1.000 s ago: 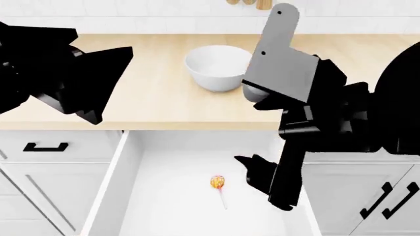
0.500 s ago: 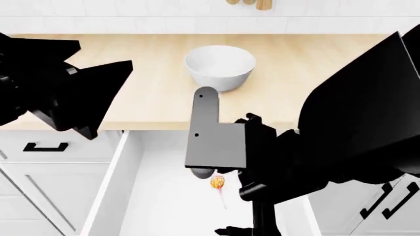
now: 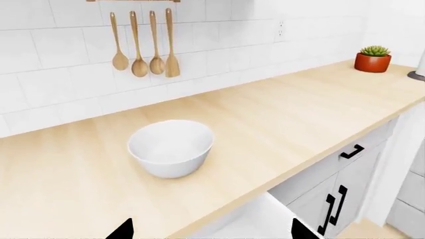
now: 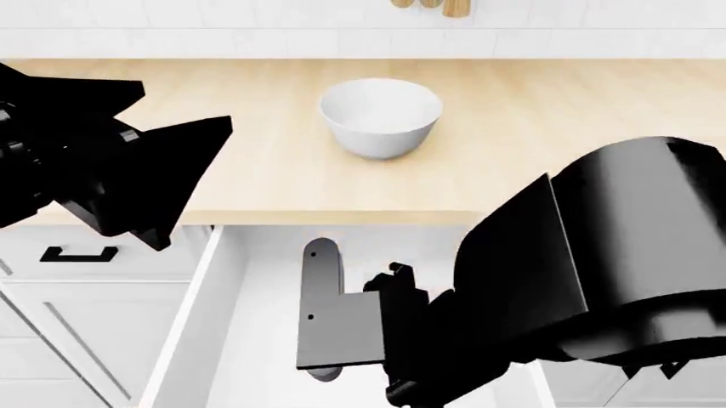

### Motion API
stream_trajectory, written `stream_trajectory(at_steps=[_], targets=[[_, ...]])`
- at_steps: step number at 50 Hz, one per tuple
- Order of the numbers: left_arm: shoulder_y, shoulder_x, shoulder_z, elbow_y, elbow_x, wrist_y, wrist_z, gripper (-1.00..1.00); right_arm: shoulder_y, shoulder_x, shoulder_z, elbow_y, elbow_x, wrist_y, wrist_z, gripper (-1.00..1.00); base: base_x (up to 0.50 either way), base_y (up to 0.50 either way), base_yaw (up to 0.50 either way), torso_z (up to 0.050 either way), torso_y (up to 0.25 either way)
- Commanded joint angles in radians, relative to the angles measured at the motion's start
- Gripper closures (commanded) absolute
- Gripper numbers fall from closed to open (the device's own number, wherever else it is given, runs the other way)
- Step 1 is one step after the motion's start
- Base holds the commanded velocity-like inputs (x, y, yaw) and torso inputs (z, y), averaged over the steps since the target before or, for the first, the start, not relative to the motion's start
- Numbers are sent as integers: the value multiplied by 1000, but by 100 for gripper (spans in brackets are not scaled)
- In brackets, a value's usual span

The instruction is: Place the bar in the bowl and close the drawer.

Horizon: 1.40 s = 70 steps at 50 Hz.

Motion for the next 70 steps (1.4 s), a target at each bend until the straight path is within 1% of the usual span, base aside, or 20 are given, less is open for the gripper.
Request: stream_trajectory(at_steps=[1, 9, 17, 26, 33, 45, 55, 70], targets=[[5, 1, 5, -1, 6, -4, 3, -100, -80, -5, -43, -40, -67, -45, -24, -100, 0, 0, 0, 0, 0], [2, 1, 12, -1, 6, -8, 0, -100, -140, -5, -71, -43, -137, -91, -42, -100, 0, 0, 0, 0, 0], [6, 4, 14, 1, 13, -11, 6, -100, -191, -9, -81, -41, -158, -123, -7, -100, 0, 0, 0, 0, 0], [12, 11, 21, 4, 22, -14, 9, -100, -248, -11, -114, -27, -213, -158, -10, -100, 0, 0, 0, 0, 0], [13, 9, 22, 4, 23, -15, 9, -100, -268, -7, -153, -14, -272, -167, -23, -100, 0, 0, 0, 0, 0], [15, 24, 35, -2, 37, -19, 13, -100, -308, -6, -248, 43, -419, -219, -89, -100, 0, 0, 0, 0, 0], [19, 22, 36, -5, 46, -22, 20, -100, -314, -8, -284, 88, -495, -252, -104, -100, 0, 0, 0, 0, 0], [30, 21, 35, -4, 58, -24, 37, -100, -332, -57, -352, 218, -621, -334, -167, -100, 0, 0, 0, 0, 0]])
